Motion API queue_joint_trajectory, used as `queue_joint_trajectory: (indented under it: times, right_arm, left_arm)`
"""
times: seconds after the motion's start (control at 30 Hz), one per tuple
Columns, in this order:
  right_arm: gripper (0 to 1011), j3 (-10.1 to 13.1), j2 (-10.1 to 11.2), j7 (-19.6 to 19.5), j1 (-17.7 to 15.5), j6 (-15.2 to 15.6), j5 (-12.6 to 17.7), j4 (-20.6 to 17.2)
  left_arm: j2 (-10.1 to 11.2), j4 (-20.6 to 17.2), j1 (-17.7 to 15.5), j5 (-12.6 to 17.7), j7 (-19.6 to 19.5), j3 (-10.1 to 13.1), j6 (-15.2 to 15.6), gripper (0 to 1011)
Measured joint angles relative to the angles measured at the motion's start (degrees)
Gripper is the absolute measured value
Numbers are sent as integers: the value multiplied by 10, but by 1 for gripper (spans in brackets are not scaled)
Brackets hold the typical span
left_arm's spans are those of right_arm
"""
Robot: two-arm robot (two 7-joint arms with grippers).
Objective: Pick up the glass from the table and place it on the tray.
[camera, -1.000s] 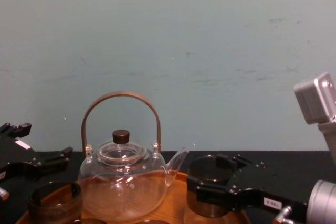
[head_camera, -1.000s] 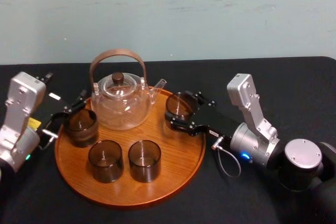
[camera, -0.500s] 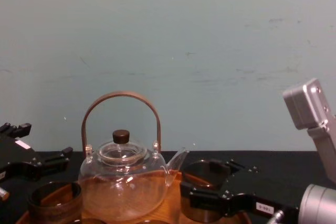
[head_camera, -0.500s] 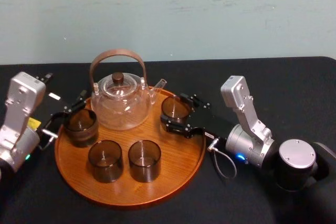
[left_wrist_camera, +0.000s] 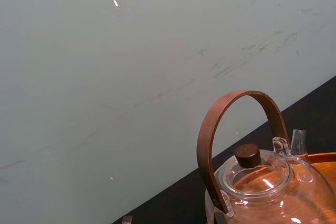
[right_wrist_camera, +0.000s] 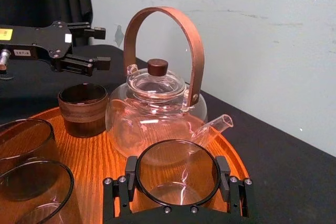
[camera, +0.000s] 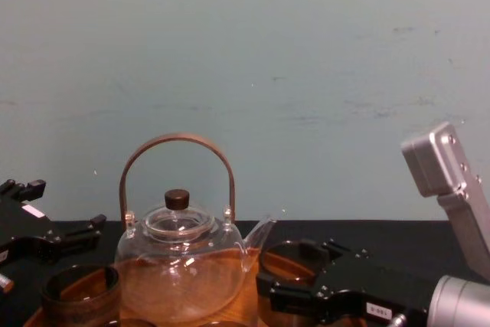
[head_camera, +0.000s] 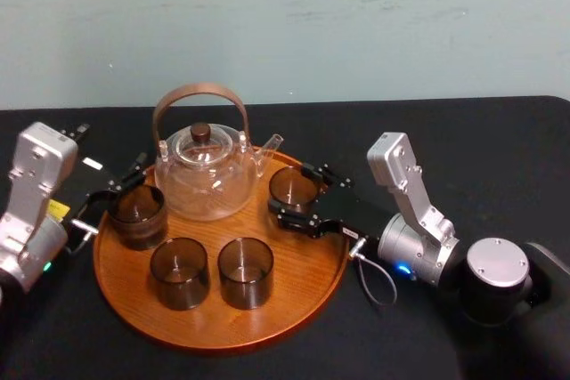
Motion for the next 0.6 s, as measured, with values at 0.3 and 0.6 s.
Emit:
queue_joint_trajectory:
  times: [0.3,0.6]
  right_arm:
    - [905,0,-2,-1,1,-2,-2,6]
    - [905,0,-6,-4,3,-3,-4,16]
  left_arm:
    - [0,0,0,0,0,0,0,1002]
    - [0,0,0,0,0,0,0,1001]
